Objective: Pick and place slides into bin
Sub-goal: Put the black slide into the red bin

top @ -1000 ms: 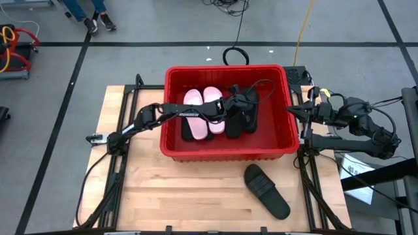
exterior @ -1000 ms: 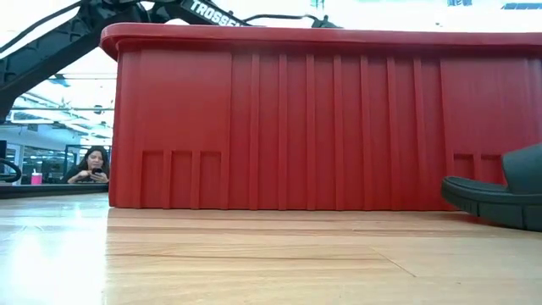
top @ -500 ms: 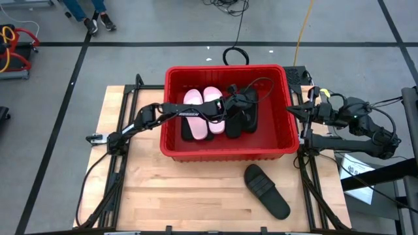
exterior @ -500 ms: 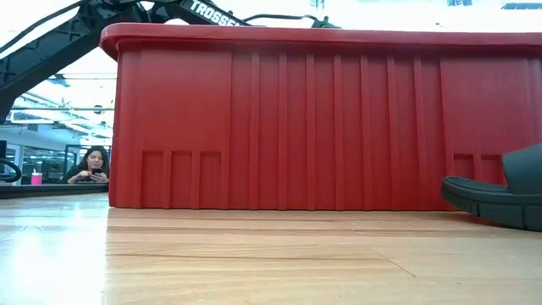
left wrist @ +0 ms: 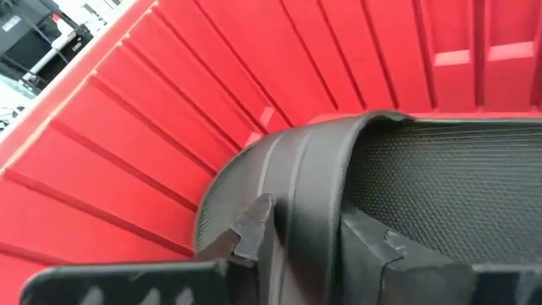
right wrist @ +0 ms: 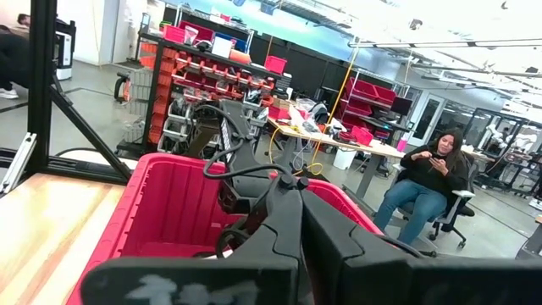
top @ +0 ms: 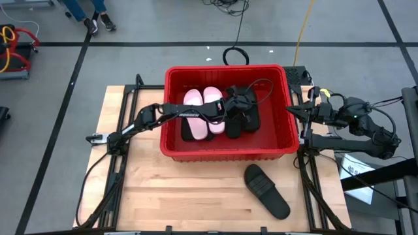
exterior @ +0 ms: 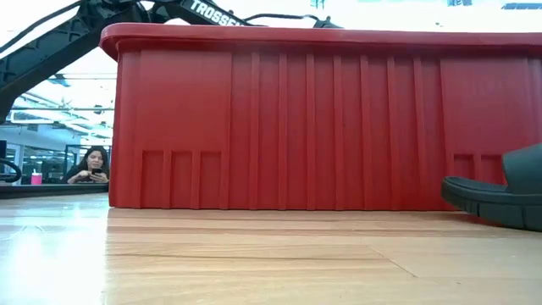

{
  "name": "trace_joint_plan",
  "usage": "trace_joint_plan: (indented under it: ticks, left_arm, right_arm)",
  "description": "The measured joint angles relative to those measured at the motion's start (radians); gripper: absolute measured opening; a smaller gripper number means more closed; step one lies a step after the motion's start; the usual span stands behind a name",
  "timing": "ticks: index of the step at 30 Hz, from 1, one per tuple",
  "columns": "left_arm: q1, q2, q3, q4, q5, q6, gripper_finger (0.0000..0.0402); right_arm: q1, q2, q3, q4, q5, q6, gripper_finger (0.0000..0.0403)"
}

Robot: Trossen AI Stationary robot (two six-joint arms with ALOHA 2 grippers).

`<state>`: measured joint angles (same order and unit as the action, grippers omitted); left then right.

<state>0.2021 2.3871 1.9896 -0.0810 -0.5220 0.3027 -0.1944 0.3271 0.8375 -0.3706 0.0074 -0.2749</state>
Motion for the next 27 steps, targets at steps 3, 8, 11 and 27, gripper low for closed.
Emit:
trace_joint_plan:
  ticks: [3,8,11,27]
  left_arm:
    - [-0.008,0.0,0.0,0.0,0.001,0.013,0.0107]
    - [-0.018,0.0,0.0,-0.003,0.002,0.061,0.0113]
    - [-0.024,0.0,0.0,0.0,0.002,0.107,0.0113]
    - [-0.049,-0.018,0.0,0.005,-0.043,0.207,0.0113]
  right_arm:
    - [0.0,0.0,0.0,0.0,0.0,0.0,0.0]
    - [0.0,0.0,0.0,0.0,0.0,0.0,0.0]
    - [0.0,0.0,0.0,0.0,-0.003,0.0,0.0]
    - [0.0,0.0,0.0,-0.001,-0.006,0.0,0.0]
